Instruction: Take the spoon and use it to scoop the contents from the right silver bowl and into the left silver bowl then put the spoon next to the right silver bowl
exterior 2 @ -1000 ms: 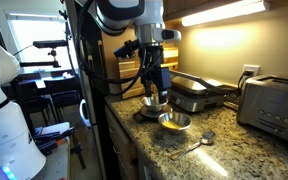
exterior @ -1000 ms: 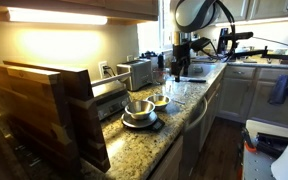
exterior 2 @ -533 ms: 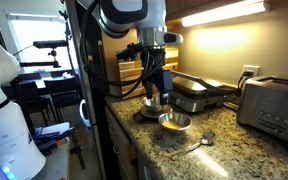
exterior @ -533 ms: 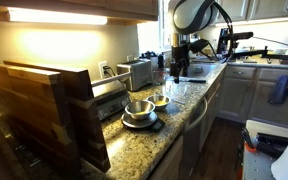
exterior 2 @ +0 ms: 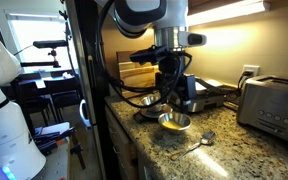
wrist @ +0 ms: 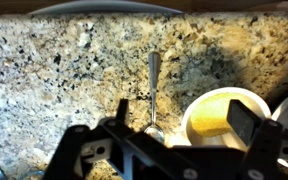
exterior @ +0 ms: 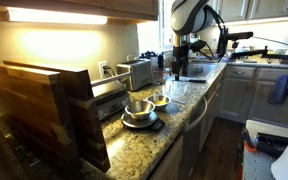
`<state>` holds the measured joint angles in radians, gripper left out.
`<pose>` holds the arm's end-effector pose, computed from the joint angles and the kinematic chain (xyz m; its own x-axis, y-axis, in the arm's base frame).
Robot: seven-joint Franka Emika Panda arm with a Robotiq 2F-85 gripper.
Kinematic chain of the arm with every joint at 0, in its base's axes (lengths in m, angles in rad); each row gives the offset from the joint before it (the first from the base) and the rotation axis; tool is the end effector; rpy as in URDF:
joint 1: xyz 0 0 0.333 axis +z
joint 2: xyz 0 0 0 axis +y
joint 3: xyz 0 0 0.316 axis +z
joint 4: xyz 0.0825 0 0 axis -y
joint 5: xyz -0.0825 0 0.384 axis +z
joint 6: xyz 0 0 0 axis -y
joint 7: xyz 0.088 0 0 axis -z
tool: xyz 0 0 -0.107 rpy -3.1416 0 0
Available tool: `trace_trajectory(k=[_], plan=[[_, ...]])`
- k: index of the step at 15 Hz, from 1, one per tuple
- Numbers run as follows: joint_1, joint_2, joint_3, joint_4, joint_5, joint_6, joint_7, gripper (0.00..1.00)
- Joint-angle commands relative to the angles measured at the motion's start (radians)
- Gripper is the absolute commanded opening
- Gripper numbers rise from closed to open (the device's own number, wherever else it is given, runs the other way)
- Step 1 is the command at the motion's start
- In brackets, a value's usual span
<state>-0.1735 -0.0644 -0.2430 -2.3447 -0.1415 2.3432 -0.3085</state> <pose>0.4579 -0.2052 0.3640 0.9996 -0.0109 0.0267 -0.0136 -0.9944 0.1045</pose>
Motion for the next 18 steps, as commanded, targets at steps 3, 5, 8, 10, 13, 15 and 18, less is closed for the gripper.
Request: trace_trajectory(k=[3, 5, 8, 10, 13, 15, 18], plan=[[-0.046, 0.190, -0.009, 0.128, 0.155, 0.071, -0.250, 1.00], [-0.063, 0.254, 0.000, 0.160, 0.150, 0.119, -0.242, 1.00], [-0.083, 0.339, 0.014, 0.203, 0.125, 0.181, -0.223, 1.00], [-0.090, 0.379, 0.022, 0.224, 0.109, 0.220, -0.198, 1.00], [-0.087, 0.411, 0.033, 0.228, 0.093, 0.272, -0.161, 1.00], [-0.085, 0.418, 0.044, 0.223, 0.083, 0.286, -0.156, 1.00], [-0.088, 0.420, 0.061, 0.222, 0.086, 0.284, -0.154, 1.00]])
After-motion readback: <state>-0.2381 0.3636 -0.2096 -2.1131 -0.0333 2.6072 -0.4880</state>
